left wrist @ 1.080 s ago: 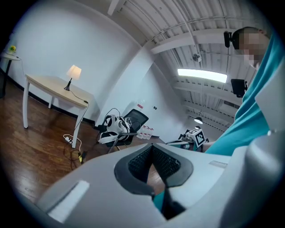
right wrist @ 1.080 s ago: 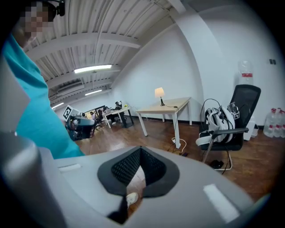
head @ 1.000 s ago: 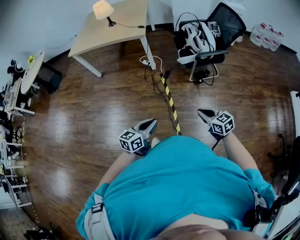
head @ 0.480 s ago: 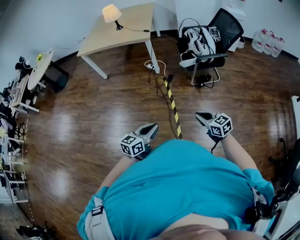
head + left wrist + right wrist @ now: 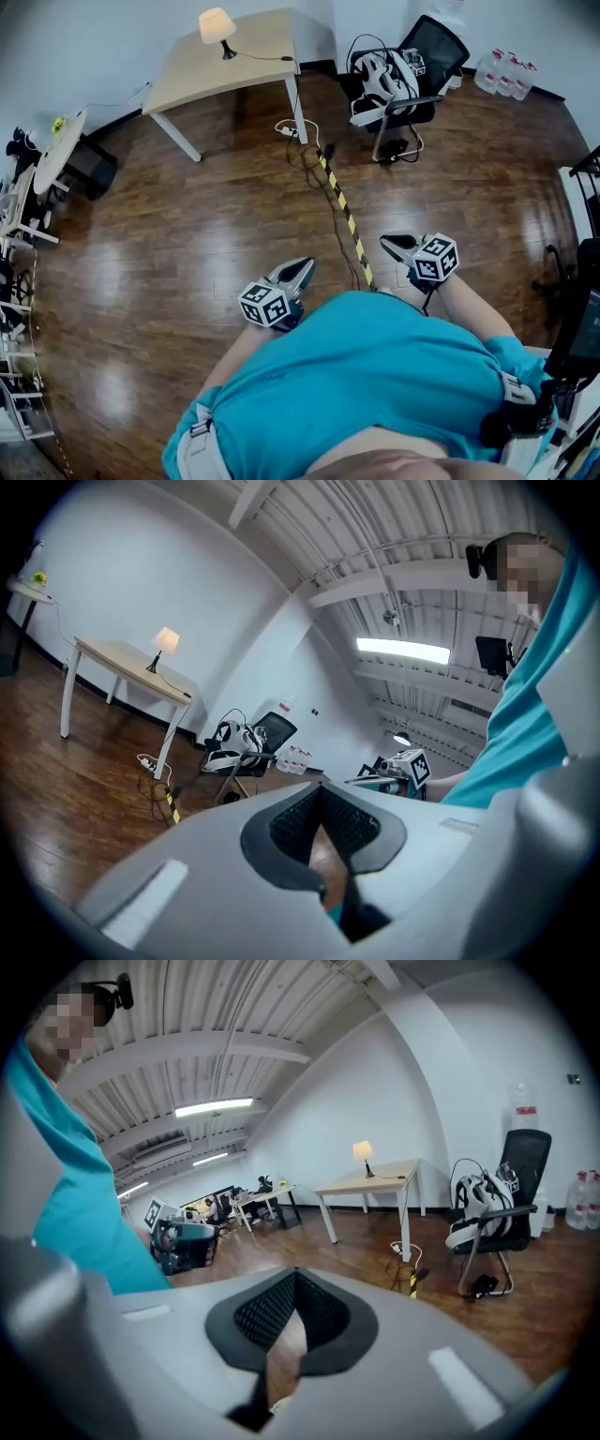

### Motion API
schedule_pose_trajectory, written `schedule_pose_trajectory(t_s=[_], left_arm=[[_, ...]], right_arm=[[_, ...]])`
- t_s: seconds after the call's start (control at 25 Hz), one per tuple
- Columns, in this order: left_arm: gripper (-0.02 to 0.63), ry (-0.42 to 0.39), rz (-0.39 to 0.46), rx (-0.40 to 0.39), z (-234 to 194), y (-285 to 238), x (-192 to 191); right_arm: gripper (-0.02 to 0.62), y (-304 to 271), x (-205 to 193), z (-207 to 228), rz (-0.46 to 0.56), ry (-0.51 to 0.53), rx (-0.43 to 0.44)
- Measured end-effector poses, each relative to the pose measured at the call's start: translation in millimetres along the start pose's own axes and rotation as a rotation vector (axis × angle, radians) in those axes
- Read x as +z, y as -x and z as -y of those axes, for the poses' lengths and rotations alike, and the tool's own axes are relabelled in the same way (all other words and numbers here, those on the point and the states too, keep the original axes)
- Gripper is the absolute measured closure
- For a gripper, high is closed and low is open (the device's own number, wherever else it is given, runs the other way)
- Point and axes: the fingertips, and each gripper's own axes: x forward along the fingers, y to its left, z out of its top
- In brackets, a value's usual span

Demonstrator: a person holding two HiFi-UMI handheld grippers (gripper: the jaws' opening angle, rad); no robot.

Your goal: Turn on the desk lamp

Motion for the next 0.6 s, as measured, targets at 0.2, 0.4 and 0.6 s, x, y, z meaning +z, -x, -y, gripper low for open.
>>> schedule_pose_trajectory(t_s=[0.2,0.4,0.6], left_arm=[[0.606,-0.047,0.042,-0.026,27.2,4.1,-1.9],[0.606,-0.077,0.051,0.021,55.3,15.3,-5.2],[0.606,-0.101,0.058,0.046,89.9,-4.2,4.8]], right_arm=[[0.594,5.8,10.1,-42.0,0.045,0.017,0.081],[0.595,21.3,-2.1,-69.3,0.052,0.054,0.113],[0.595,63.8,14.9,-50.3,0.061,0.053,0.103]])
